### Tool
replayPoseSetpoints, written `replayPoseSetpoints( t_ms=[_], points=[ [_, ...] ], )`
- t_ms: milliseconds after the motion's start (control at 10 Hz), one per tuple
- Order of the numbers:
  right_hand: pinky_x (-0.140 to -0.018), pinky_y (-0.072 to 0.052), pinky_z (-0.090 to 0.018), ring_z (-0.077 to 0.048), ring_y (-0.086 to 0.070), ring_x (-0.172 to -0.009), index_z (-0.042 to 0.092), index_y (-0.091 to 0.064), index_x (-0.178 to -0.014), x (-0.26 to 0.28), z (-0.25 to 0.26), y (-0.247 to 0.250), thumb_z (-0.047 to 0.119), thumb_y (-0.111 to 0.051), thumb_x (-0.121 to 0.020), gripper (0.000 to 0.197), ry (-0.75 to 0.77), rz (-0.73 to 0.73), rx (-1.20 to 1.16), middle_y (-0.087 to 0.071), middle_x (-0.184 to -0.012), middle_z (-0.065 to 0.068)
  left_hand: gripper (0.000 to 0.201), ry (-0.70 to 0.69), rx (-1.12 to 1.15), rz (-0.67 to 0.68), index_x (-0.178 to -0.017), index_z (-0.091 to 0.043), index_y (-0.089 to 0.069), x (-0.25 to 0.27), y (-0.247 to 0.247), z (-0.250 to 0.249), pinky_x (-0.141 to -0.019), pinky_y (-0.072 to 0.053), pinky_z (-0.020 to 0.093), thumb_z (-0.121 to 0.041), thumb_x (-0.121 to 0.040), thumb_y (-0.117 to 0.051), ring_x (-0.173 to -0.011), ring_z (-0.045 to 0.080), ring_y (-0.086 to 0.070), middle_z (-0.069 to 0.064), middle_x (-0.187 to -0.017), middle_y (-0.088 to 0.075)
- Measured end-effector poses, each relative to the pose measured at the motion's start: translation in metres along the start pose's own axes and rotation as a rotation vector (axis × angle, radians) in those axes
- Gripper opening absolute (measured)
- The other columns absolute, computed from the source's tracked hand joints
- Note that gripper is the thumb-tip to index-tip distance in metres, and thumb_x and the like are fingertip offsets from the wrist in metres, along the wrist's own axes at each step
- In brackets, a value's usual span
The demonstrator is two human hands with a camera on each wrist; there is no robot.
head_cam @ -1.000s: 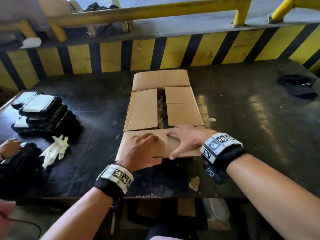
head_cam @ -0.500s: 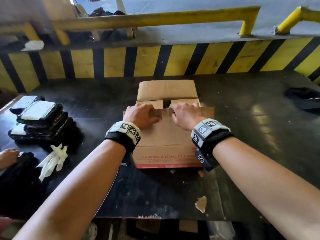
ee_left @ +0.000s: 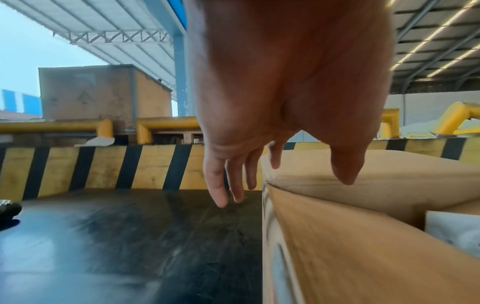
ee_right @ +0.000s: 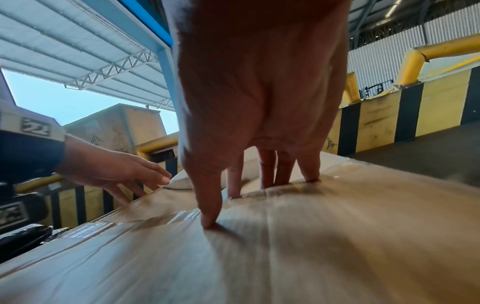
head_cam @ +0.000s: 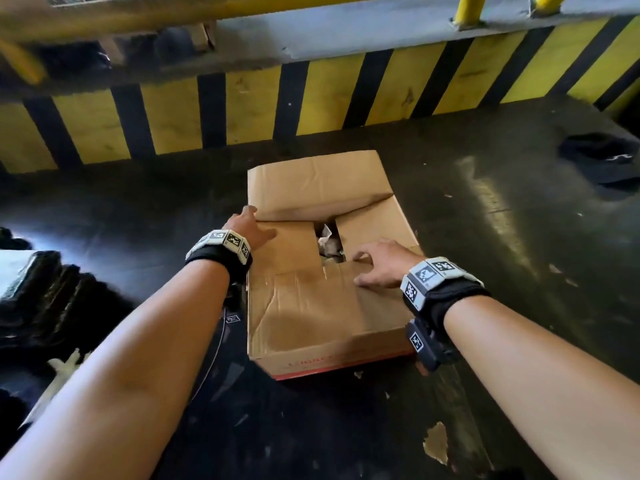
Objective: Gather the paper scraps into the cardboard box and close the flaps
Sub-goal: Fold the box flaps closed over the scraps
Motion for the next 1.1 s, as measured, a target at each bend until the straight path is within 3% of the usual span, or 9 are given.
replayPoseSetpoints(
  t_ms=[300,400,500,600,700,800,900,1000,1100],
  points=[
    [-0.105,-0.042,-0.037,-0.024,-0.050,-0.124,0.030,-0.059,-0.127,-0.009,-0.003,-0.006,0.040,-0.080,-0.078,0.054,-0.017,-0.010,-0.052,-0.054,-0.128,-0.004,0.107,0.027,0.510,-0.036,-0.155,-0.035,0.011,-0.023,0.007,-0.015,-0.106,-0.040,0.046,-0.059,-0.084,-0.066,-0.129,0.041,-0.049,0.020,-0.150,-0.040],
    [-0.106,-0.044,-0.045,-0.029,-0.047,-0.128,0.029,-0.055,-0.131,-0.004,0.002,-0.010,0.034,-0.077,-0.082,0.055,-0.007,-0.051,0.016,-0.047,-0.136,-0.005,0.094,-0.100,0.712,-0.221,-0.154,-0.035,0.002,-0.002,0.036,-0.019,-0.110,-0.036,0.041,-0.058,-0.089,-0.061,-0.133,0.032,-0.045,0.014,-0.153,-0.037],
    [-0.111,-0.038,-0.050,-0.035,-0.030,-0.138,0.024,-0.041,-0.141,0.018,0.017,0.004,0.030,-0.081,-0.079,0.073,0.100,-0.297,0.179,-0.028,-0.150,-0.010,0.050,-0.205,0.758,-0.429,-0.140,-0.027,-0.041,0.033,0.062,-0.015,-0.092,-0.039,0.027,-0.053,-0.097,-0.050,-0.110,0.019,-0.058,-0.003,-0.121,-0.059],
    [-0.112,-0.034,-0.052,-0.038,-0.026,-0.140,0.026,-0.035,-0.145,0.046,0.032,0.028,0.042,-0.090,-0.061,0.102,0.249,-0.629,0.372,-0.028,-0.148,-0.016,0.034,-0.287,0.556,-0.530,-0.102,-0.021,-0.072,0.063,0.067,-0.012,-0.078,-0.041,0.026,-0.046,-0.099,-0.049,-0.092,0.018,-0.064,-0.005,-0.094,-0.071],
    [-0.118,-0.013,-0.067,-0.042,-0.007,-0.150,0.030,-0.014,-0.156,0.039,0.019,0.029,0.063,-0.084,-0.057,0.125,0.201,-0.575,0.359,-0.011,-0.162,-0.015,0.028,-0.255,0.278,-0.378,-0.091,-0.029,-0.077,0.074,0.033,-0.006,-0.083,-0.052,0.030,-0.048,-0.089,-0.056,-0.090,0.021,-0.067,-0.003,-0.093,-0.076],
    [-0.119,0.002,-0.064,-0.034,0.012,-0.153,0.038,0.007,-0.157,0.019,-0.009,0.006,0.074,-0.056,-0.080,0.105,0.060,-0.286,0.313,0.012,-0.168,-0.001,0.030,-0.215,0.182,-0.071,-0.100,-0.040,-0.074,0.092,-0.019,-0.005,-0.096,-0.053,0.038,-0.054,-0.081,-0.056,-0.103,0.019,-0.065,-0.010,-0.114,-0.071],
    [-0.119,0.007,-0.062,-0.026,0.012,-0.154,0.041,0.003,-0.157,0.014,-0.029,-0.018,0.078,-0.028,-0.089,0.084,0.008,-0.103,0.238,0.011,-0.168,0.007,0.044,-0.254,0.085,0.000,-0.127,-0.034,-0.064,0.113,-0.046,-0.018,-0.110,-0.042,0.045,-0.046,-0.086,-0.056,-0.128,0.022,-0.052,-0.011,-0.142,-0.052],
    [-0.119,0.007,-0.062,-0.026,0.011,-0.154,0.041,0.001,-0.157,0.012,-0.033,-0.021,0.078,-0.023,-0.089,0.082,-0.005,-0.122,0.258,0.011,-0.168,0.008,0.049,-0.251,0.082,-0.002,-0.134,-0.029,-0.058,0.114,-0.047,-0.023,-0.113,-0.037,0.047,-0.041,-0.087,-0.058,-0.133,0.023,-0.046,-0.009,-0.143,-0.049],
    [-0.118,0.006,-0.063,-0.026,0.009,-0.155,0.040,-0.002,-0.158,0.010,-0.031,-0.021,0.077,-0.030,-0.089,0.083,0.016,-0.085,0.243,0.008,-0.168,0.007,0.048,-0.240,0.131,0.031,-0.132,-0.029,-0.060,0.108,-0.047,-0.014,-0.108,-0.044,0.040,-0.041,-0.086,-0.065,-0.126,0.022,-0.054,-0.007,-0.136,-0.055]
  ],
)
Point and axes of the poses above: each hand's wrist, its own x-axis away from the middle knuckle, its own y-axis out of the back of the hand, z = x × y, the point moved 8 cm from there along -x, towards the middle knuckle
